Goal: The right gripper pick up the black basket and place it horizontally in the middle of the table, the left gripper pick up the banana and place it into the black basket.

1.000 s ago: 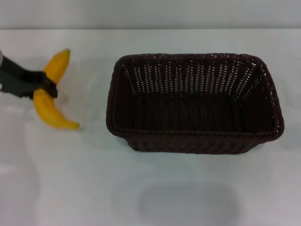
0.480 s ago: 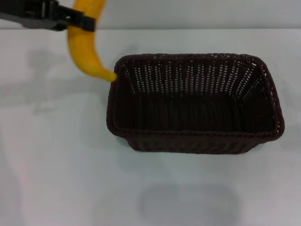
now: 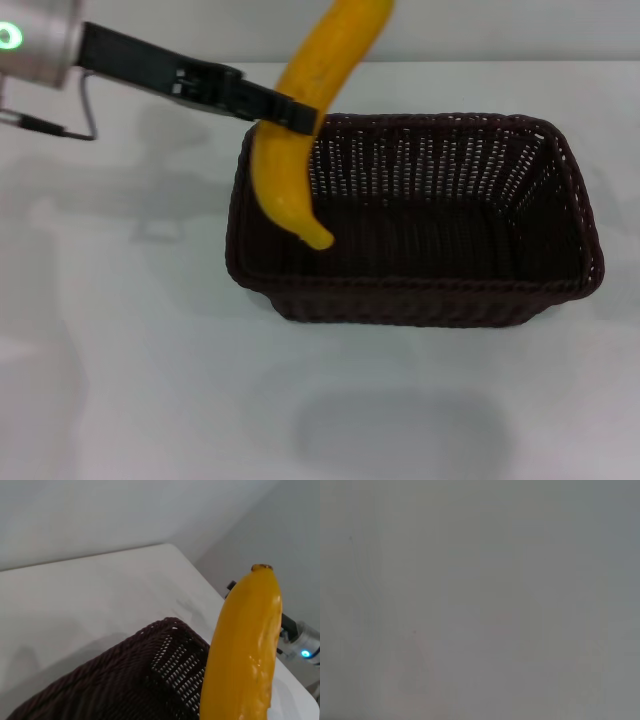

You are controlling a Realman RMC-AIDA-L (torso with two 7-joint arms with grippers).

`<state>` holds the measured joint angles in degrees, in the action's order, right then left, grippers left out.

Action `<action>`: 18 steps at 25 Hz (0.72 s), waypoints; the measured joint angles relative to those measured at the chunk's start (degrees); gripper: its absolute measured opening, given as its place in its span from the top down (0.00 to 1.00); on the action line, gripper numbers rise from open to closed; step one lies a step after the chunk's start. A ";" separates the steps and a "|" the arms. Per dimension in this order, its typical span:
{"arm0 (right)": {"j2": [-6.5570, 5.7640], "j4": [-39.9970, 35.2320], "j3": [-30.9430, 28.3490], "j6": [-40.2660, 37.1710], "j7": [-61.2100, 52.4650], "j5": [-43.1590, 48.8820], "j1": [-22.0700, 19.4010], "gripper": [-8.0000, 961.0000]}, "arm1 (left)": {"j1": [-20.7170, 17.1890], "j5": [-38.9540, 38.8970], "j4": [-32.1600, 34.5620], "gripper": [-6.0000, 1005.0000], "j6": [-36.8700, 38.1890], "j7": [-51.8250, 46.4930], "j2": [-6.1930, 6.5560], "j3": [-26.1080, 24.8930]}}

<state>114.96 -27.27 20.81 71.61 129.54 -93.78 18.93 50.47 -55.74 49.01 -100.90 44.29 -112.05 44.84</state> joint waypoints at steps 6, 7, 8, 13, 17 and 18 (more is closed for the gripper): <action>0.00 -0.04 0.00 0.02 0.01 0.00 0.04 0.49 | 1.29 0.30 0.08 0.47 3.38 1.98 -2.02 0.30; 0.00 -0.05 -0.03 0.03 0.01 0.00 0.02 0.49 | 1.32 0.30 0.12 0.47 3.70 2.35 -2.14 0.31; 0.00 -0.06 -0.03 0.05 0.01 0.00 -0.04 0.49 | 1.32 0.30 0.14 0.47 4.13 2.81 -2.21 0.31; 0.00 -0.07 0.16 0.53 0.01 0.00 -0.28 0.49 | 0.45 0.07 0.19 0.33 6.42 5.43 -2.41 0.31; 0.00 -0.06 -0.05 1.32 0.01 0.01 -0.53 0.49 | -1.13 -1.57 2.96 0.22 6.68 7.73 -2.94 0.29; 0.00 -0.06 -0.09 1.48 0.01 0.01 -0.64 0.49 | -1.98 -2.03 4.46 0.19 6.77 8.35 -3.22 0.26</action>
<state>114.96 -27.34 20.72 73.09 129.55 -93.78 18.29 48.50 -57.77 53.47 -94.13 52.64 -115.27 45.10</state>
